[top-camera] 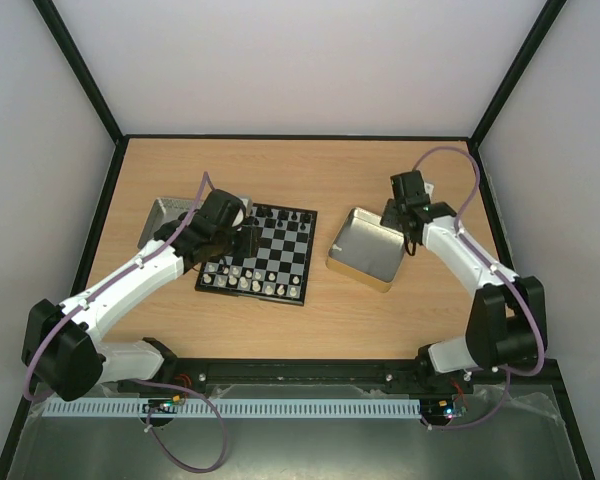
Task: Set up the chess pieces on the board
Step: Adjust the storage box at the center of the board.
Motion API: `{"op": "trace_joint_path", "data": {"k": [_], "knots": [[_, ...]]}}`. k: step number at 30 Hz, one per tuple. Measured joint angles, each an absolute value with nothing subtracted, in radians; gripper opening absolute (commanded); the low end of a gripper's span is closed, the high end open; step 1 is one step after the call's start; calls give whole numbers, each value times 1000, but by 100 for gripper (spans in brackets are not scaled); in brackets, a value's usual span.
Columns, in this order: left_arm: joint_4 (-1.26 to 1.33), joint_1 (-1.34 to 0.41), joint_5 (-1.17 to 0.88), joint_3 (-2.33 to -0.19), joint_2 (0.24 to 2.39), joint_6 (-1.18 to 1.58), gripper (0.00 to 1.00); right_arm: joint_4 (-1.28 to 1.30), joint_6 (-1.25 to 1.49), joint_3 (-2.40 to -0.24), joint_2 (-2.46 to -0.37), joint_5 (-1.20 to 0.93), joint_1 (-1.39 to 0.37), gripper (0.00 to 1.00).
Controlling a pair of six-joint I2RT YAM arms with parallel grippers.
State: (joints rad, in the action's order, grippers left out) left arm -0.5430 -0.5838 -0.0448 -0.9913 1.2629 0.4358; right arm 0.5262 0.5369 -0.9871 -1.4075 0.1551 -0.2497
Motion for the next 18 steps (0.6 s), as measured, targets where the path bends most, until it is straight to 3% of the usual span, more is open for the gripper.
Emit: {"op": "trace_joint_path", "data": {"k": [11,14,18], "knots": [[-543,-584,-45,-991,1264,434,45,485,266,-1173,-1712,-16,-249,68],[-543,-584,-45,-991,1264,434,45,487,220,-1203,-1767,-31,-249,64],[-543,-584,-44,-991,1264,434,45,486,194,-1216,-1789,-33,-249,50]]}}
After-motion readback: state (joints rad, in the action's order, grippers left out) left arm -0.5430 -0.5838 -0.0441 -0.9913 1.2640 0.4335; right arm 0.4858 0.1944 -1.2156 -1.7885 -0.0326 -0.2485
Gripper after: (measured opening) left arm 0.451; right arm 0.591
